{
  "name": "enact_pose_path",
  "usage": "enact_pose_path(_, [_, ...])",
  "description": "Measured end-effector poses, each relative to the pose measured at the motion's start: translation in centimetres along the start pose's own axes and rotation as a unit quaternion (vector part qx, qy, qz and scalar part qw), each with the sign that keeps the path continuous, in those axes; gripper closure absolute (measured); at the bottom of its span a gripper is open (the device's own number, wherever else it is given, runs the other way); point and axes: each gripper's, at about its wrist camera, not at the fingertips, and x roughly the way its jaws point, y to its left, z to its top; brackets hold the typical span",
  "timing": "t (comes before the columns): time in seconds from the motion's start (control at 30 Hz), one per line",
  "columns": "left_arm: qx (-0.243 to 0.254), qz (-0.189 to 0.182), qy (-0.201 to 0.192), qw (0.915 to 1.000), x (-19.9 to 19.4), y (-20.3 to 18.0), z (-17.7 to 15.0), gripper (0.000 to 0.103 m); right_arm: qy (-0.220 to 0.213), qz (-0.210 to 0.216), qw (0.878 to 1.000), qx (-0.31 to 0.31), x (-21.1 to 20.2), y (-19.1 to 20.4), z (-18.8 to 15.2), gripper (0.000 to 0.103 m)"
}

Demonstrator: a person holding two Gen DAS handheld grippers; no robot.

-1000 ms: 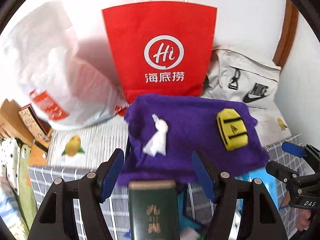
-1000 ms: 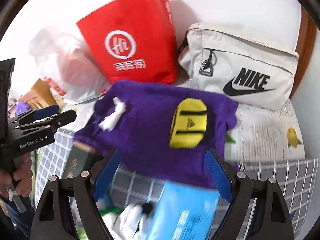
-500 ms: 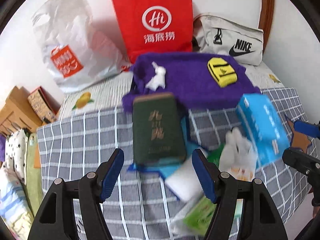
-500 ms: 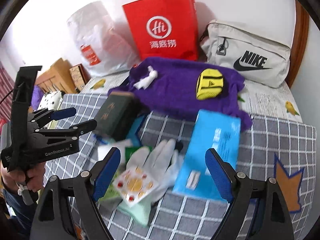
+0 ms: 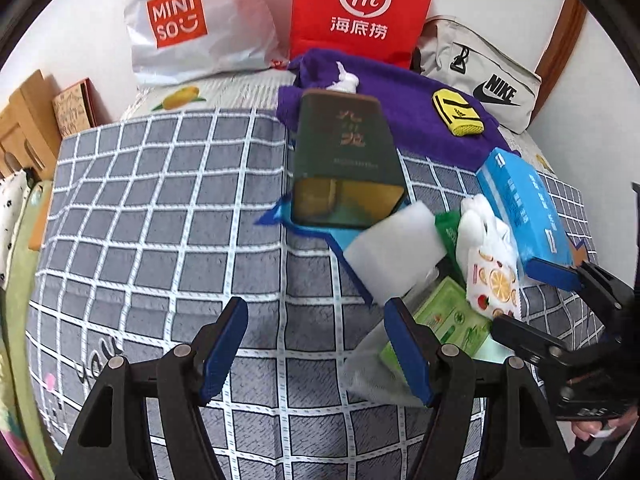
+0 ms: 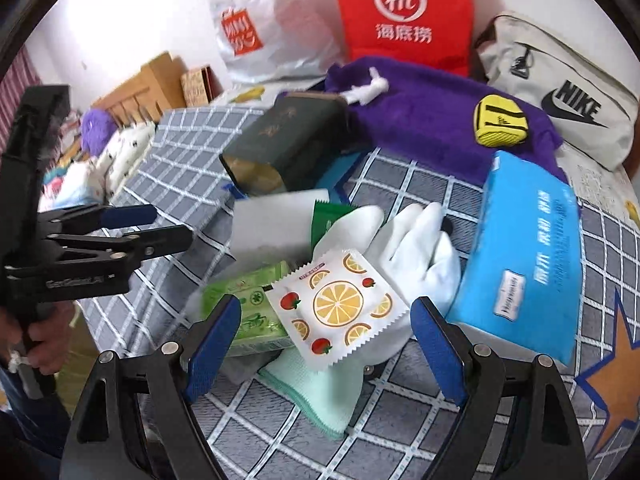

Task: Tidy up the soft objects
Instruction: 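Grasp the orange-print wet-wipe packet with the right tool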

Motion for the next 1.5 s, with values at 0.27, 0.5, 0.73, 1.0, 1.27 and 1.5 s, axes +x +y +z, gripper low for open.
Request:
enact_pose_path(0.27, [0.006, -0.019, 0.013, 0.9997, 1.5, 0.0, -0.2, 0.034, 0.039, -0.018, 0.999, -0.012, 3.4, 0.0, 0.1, 0.017])
enact_pose_path(0.5, [0.005, -0.026, 0.021, 0.9994, 2.4, 0.4, -0.1, 0.034, 0.017, 0.032, 0.998, 0.050, 1.9, -2.1, -0.4, 0.081])
enact_pose_path(0.73, [0.004, -0.028, 0.021, 0.9994, 2.4, 0.7, -0.8, 0.034, 0.000, 0.006, 0.999, 0.034, 0.5, -1.5, -1.1, 0.087])
enact_pose_path(1.0, [-0.002, -0.026, 0.022, 0.9994, 2.2, 1.3, -1.5, 0.034, -0.001, 0.006, 1.000, 0.029, -1.4, -1.7, -2.5, 0.050])
enact_pose_path(1.27, [0.001, -0.027, 0.026, 0.9993, 2.4, 0.8, -1.9, 0.034, -0.023, 0.037, 0.999, 0.033, -1.6, 0.3, -1.5, 0.039])
enact_pose_path(1.5, [-0.002, -0.026, 0.027, 0.9993, 2.5, 1.6, -2.2, 0.034, 0.000, 0.012, 1.000, 0.017, 1.1, 3.1, -0.4, 0.038])
